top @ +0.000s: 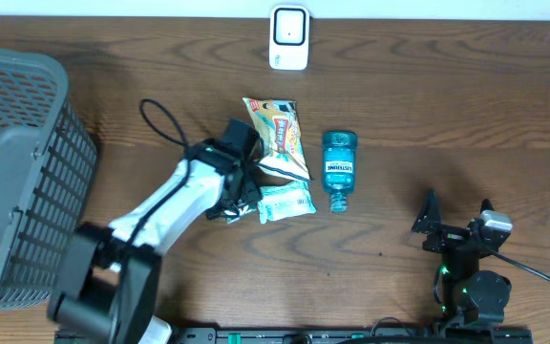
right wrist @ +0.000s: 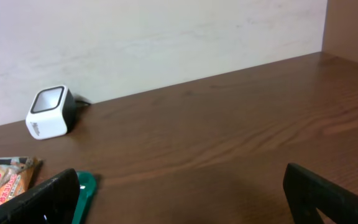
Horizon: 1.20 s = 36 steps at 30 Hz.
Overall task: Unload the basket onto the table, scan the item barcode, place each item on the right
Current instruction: 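Carry a round green mint tin from the basket and set it on the table, then retract the left gripper to rest beside the basket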
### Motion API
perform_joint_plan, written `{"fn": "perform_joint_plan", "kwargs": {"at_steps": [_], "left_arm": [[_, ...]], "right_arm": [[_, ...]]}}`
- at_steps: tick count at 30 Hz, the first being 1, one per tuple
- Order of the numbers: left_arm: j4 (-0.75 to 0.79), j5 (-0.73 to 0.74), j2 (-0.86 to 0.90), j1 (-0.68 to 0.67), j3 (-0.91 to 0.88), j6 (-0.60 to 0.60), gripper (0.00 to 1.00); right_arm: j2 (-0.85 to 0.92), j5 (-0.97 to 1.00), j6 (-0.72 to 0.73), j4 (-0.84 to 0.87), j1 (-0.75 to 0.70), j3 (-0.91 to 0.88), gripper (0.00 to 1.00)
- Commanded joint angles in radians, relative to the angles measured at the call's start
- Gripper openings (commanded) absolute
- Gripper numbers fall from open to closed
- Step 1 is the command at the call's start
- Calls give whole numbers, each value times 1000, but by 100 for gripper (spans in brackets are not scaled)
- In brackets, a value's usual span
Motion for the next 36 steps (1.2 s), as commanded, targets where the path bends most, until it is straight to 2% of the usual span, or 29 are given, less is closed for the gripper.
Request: {"fn": "perform_joint_plan", "kwargs": {"at_steps": [1,2,6,12,16,19,22,25,28,33,36], "left_arm": [[13,-61,26,6,0,-50,94],[11,-86,21,11,6,-49,100],[-23,-104,-29,48,88,2,98],[-30,-111,-175,116,345,140,98],[75,-136,-266,138,522,264,98],[242,-238,-338,139,600,339,98],[442,-354,-408,139,608,431,98],[546,-480,-467,139,608,561,98],[541,-600,-514,139,608,730,98],[425,-760,-552,139,608,996,98],[416,-696,-587,142,582,1036,98]], "right_arm": [[-5,-2,7,-3,5,-1,99],[-5,-2,7,-3,5,-1,99],[-5,-2,7,-3,5,-1,99],[-5,-2,7,-3,5,-1,99],[-5,-2,7,-3,5,-1,99],[-5,-2,7,-3,5,-1,99],[-5,-2,7,-3,5,-1,99],[-5,-2,7,-3,5,-1,99],[-5,-2,7,-3,5,-1,99],[-5,-2,7,-3,5,-1,99],[-5,-2,8,-3,5,-1,99]]}}
